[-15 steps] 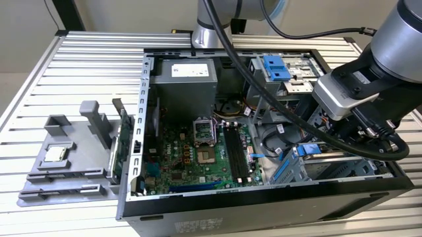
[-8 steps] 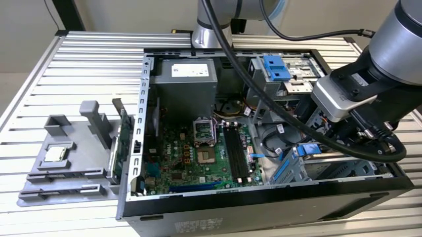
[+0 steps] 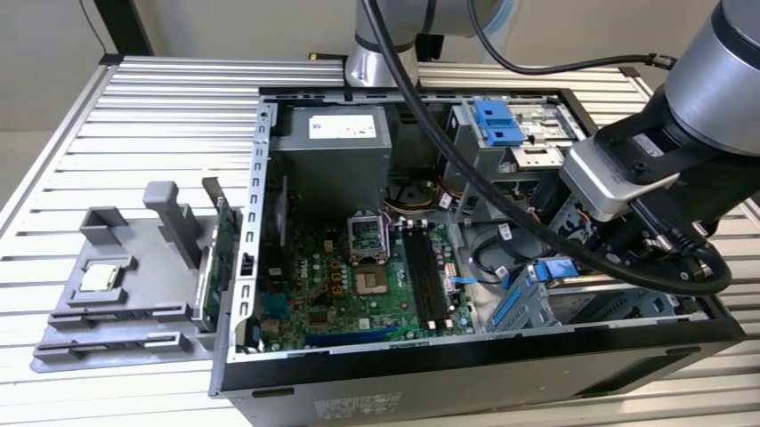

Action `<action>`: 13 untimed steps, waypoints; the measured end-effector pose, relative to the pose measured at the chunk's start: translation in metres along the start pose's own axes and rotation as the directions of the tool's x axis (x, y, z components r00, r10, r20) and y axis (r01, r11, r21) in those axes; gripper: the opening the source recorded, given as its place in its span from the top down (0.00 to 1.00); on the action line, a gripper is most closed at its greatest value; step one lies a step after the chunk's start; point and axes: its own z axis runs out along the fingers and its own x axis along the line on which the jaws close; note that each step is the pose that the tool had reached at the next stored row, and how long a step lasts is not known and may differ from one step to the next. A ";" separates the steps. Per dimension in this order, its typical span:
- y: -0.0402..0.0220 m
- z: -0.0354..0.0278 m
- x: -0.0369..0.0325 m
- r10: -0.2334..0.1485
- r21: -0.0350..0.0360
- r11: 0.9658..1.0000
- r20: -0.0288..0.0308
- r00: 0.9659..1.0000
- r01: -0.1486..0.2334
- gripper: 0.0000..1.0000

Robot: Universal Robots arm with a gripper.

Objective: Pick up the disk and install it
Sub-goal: 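Insert the second disk wire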

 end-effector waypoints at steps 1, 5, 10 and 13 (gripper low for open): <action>0.0001 0.0000 0.0004 0.000 0.000 1.000 0.000 1.000 0.000 1.00; 0.0002 0.0002 0.0012 0.001 0.000 1.000 0.000 1.000 -0.001 1.00; 0.0003 0.0008 0.0012 0.001 0.000 1.000 0.000 1.000 -0.001 1.00; 0.0004 0.0011 0.0012 0.002 0.000 1.000 0.000 1.000 -0.002 1.00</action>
